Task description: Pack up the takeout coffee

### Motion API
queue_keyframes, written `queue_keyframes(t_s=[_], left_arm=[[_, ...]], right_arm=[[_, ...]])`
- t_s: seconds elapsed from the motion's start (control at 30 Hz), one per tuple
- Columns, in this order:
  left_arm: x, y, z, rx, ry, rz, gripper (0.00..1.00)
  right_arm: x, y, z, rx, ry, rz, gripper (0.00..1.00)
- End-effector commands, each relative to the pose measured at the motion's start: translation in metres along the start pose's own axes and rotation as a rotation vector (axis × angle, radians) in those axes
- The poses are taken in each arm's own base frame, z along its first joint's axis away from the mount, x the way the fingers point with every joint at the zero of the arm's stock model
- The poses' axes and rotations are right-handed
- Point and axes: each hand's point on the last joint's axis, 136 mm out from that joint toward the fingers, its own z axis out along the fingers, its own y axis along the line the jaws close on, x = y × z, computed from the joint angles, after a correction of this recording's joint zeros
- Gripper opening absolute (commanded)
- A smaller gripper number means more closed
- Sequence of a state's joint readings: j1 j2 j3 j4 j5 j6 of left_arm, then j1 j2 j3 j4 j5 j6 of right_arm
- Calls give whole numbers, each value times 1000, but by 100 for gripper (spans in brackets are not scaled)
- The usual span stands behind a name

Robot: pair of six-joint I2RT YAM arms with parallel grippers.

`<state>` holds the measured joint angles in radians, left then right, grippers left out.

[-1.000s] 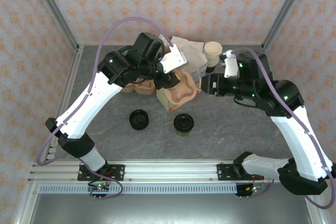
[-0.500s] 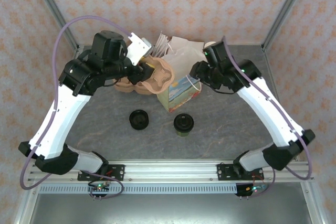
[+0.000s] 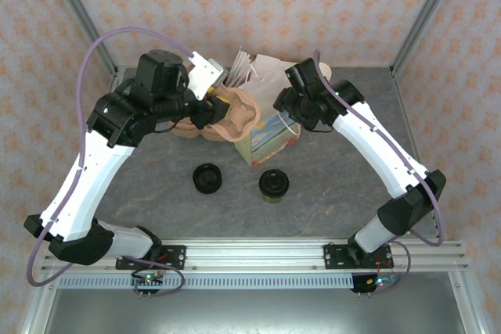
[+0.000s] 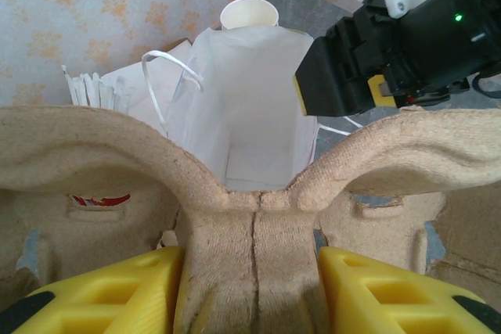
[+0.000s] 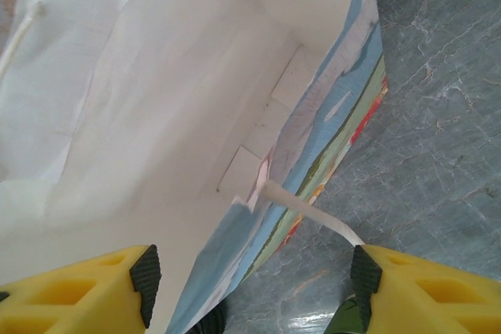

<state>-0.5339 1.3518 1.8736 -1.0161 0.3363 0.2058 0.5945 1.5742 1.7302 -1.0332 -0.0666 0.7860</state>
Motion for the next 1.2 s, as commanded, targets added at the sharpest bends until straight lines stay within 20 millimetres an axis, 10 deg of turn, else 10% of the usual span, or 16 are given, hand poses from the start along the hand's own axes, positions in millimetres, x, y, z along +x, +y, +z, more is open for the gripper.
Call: queue_keyframes(t_s=[0.0,0.57,1.17], left_arm=[[-10,1,-5,6,-51,-18,47],[-22,-20,5,143,-98,-80,46],[-32,-37,4,200,-128,-63,46]], right_arm=[[-6,7,0,-9,-27,4,65],[-38,-24,-13,74,-127,-11,19],[-54,-58,-55,103,-169,-119,1]])
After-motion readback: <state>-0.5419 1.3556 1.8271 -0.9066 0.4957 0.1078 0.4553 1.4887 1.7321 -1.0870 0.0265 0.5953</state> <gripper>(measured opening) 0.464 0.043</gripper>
